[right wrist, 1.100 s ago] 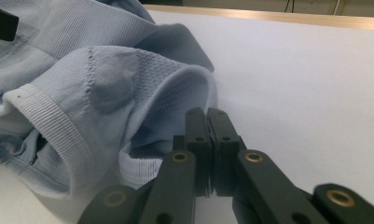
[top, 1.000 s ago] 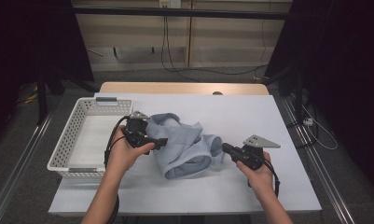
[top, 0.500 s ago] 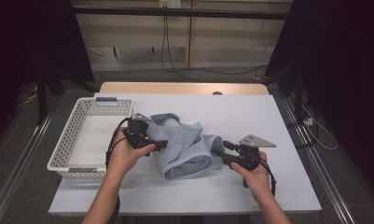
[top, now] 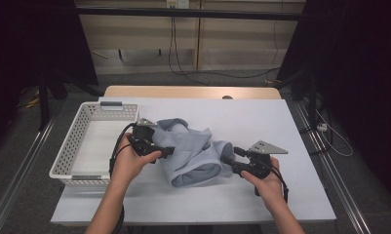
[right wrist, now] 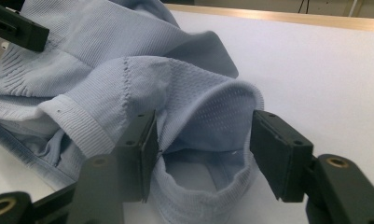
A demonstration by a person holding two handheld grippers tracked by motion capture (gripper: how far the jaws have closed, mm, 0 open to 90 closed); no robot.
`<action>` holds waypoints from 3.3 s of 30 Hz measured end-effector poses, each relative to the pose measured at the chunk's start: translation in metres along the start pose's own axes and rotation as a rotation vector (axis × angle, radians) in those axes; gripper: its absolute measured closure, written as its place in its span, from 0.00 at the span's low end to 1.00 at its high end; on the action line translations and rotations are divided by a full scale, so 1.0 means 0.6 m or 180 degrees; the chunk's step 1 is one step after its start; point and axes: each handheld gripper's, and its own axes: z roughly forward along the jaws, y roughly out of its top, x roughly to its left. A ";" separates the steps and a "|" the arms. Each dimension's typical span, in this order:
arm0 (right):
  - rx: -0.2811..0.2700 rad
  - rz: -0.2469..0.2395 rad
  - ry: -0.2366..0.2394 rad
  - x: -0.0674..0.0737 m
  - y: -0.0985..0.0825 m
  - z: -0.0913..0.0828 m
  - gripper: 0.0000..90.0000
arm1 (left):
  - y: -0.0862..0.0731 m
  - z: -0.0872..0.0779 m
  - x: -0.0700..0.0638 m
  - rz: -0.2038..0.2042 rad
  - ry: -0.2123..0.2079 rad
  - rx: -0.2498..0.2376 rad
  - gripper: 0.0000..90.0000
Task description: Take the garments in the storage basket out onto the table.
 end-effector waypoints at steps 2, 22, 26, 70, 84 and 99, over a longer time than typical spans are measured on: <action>0.0008 -0.0007 0.0001 0.000 0.001 -0.001 0.45 | 0.001 -0.003 -0.002 0.0025 0.0004 -0.0019 0.17; 0.0026 0.0012 -0.0040 -0.008 -0.006 -0.015 0.35 | 0.013 -0.017 -0.014 0.0142 -0.0030 -0.0026 0.16; 0.0058 0.0011 -0.0045 -0.009 -0.010 -0.013 0.34 | 0.014 -0.018 -0.013 0.0165 -0.0015 -0.0028 0.16; 0.0534 -0.0367 -0.0135 0.008 -0.045 0.012 0.57 | 0.004 0.073 0.009 0.0331 0.0327 -0.0005 0.85; 0.0092 -0.0117 -0.0217 -0.013 -0.008 -0.029 0.91 | 0.000 0.066 0.015 0.0253 0.0171 -0.0079 0.81; 0.0016 0.0055 -0.0091 -0.032 -0.005 -0.049 0.91 | 0.001 0.058 0.007 0.0221 0.0098 -0.0037 0.48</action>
